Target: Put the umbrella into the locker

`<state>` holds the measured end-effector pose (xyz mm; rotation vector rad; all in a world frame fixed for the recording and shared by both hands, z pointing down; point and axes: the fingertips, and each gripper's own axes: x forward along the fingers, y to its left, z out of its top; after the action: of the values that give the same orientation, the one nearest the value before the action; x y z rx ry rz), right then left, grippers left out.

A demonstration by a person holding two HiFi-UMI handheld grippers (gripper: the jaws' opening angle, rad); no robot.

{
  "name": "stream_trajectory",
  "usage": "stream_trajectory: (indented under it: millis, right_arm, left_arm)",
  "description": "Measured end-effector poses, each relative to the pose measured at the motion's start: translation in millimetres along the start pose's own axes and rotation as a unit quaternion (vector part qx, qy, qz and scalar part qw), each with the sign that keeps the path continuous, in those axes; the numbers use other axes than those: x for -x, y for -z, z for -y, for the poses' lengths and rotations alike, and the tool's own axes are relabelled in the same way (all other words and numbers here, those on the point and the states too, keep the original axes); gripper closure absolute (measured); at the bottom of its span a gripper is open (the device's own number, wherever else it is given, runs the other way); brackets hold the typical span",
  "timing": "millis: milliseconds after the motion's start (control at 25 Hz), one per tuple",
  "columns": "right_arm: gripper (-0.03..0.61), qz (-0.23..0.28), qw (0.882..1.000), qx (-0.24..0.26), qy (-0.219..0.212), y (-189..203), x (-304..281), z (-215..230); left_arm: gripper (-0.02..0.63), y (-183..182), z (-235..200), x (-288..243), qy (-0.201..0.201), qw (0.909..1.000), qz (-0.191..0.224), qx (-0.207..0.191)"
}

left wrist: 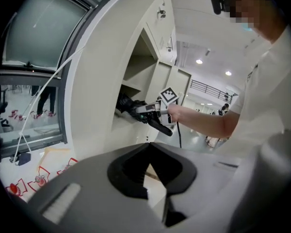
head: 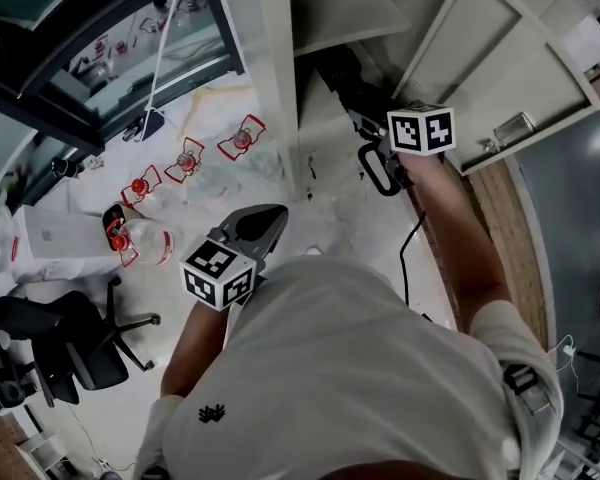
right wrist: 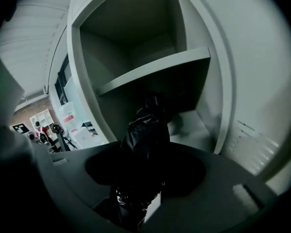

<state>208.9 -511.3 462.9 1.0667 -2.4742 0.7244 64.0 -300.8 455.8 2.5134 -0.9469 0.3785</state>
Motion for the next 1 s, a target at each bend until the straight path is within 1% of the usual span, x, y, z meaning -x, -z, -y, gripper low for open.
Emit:
stream_trajectory:
  millis: [200, 480, 680, 880, 1000]
  right_arm:
    - [0.370, -0.010, 1.000, 0.021, 0.005, -23.0, -33.8, 12.9]
    - [0.369, -0.022, 0.998, 0.058, 0.027, -45.6, -76.0, 30.3]
    - [0.368, -0.033, 0.996, 0.075, 0.047, -51.4, -104.1, 42.7]
    - [0.368, -0.047, 0.991, 0.104, 0.070, -51.8, -126.1, 51.6]
    - [0.368, -0.055, 0.989, 0.108, 0.081, -49.6, -137.5, 56.0]
  left_arm:
    - [0.557, -9.7, -16.3, 1.7, -0.027, 0.9995, 0.011, 0.006]
    - [0.557, -10.1, -37.8, 6.0, -0.062, 0.9978, 0.017, 0.018]
    - [0.557, -12.6, -49.7, 7.7, -0.079, 0.9965, 0.019, 0.020]
    - [0.557, -12.8, -57.9, 11.5, -0.093, 0.9953, 0.019, 0.017]
    - [0.557, -12.8, -60.7, 14.9, -0.100, 0.9947, 0.020, 0.018]
